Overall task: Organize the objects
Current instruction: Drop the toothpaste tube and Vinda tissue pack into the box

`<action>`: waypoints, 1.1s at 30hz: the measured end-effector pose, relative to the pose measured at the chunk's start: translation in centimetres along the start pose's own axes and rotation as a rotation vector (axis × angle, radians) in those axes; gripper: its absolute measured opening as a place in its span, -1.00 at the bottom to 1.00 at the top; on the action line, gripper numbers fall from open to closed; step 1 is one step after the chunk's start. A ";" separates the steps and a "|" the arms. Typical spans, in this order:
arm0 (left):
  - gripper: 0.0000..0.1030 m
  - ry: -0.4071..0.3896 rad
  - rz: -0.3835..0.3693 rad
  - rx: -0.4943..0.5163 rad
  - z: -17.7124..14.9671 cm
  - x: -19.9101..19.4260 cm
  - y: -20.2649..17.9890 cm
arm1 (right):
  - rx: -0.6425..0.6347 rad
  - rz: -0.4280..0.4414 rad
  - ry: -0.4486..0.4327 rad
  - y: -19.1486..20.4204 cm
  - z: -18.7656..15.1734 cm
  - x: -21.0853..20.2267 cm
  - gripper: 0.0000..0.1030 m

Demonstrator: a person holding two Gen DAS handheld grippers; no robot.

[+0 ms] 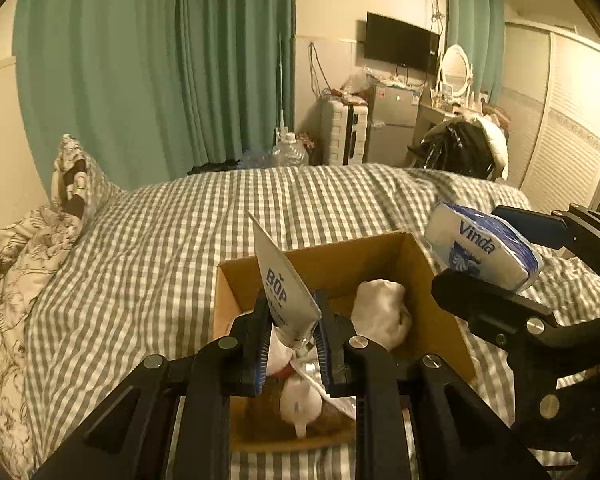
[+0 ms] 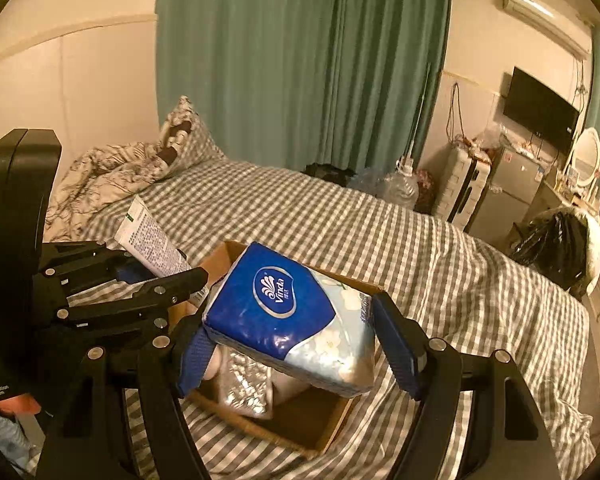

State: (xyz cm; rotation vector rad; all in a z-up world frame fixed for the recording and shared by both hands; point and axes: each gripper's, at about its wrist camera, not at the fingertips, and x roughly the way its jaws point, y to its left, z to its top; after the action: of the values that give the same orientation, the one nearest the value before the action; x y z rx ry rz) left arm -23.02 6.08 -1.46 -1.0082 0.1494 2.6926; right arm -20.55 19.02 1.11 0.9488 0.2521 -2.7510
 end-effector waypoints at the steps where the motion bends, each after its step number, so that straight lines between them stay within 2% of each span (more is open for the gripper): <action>1: -0.61 0.011 0.003 0.004 0.0 0.9 0.0 | 0.004 -0.003 0.009 -0.4 0.0 0.9 0.42; 7: -0.61 0.082 -0.006 0.001 -1.1 5.4 0.2 | 0.057 0.008 0.054 -2.4 -0.8 4.8 0.43; 13: -0.60 0.061 -0.037 0.017 -0.9 6.0 -0.4 | 0.111 0.045 0.064 -3.7 -1.4 6.5 0.56; 16: -0.52 0.063 -0.035 0.021 -0.6 5.9 -0.4 | 0.129 0.031 0.024 -4.1 -1.1 5.5 0.68; 17: -0.47 0.062 -0.034 0.025 -0.6 5.7 -0.5 | 0.133 0.028 0.013 -4.3 -1.0 5.1 0.74; 18: -0.21 0.059 -0.030 0.024 -0.5 5.4 -0.5 | 0.141 0.024 -0.002 -4.6 -0.9 4.6 0.76; 19: 0.20 0.052 -0.023 0.022 -0.5 5.0 -0.5 | 0.148 0.020 -0.013 -4.7 -0.8 3.9 0.80; 21: 0.50 0.026 -0.010 0.008 -0.4 3.8 -0.5 | 0.159 0.006 -0.030 -5.0 -0.4 2.6 0.82; 24: 0.52 0.002 0.001 -0.001 0.2 1.7 -0.6 | 0.162 -0.022 -0.052 -5.0 0.0 0.2 0.83; 26: 0.63 -0.027 0.017 -0.005 0.6 -0.1 -0.7 | 0.157 -0.047 -0.065 -4.8 0.3 -1.5 0.84; 28: 0.91 -0.058 0.023 -0.012 1.1 -1.8 -0.6 | 0.151 -0.069 -0.092 -4.6 0.6 -3.8 0.84; 33: 1.00 -0.176 0.011 -0.044 2.1 -6.9 -0.3 | 0.146 -0.117 -0.169 -4.4 1.2 -9.2 0.97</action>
State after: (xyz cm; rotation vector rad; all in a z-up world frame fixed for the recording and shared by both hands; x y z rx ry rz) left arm -19.27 5.36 4.67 -0.7785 0.0623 2.7889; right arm -15.32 24.31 8.18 0.7498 0.0810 -2.9704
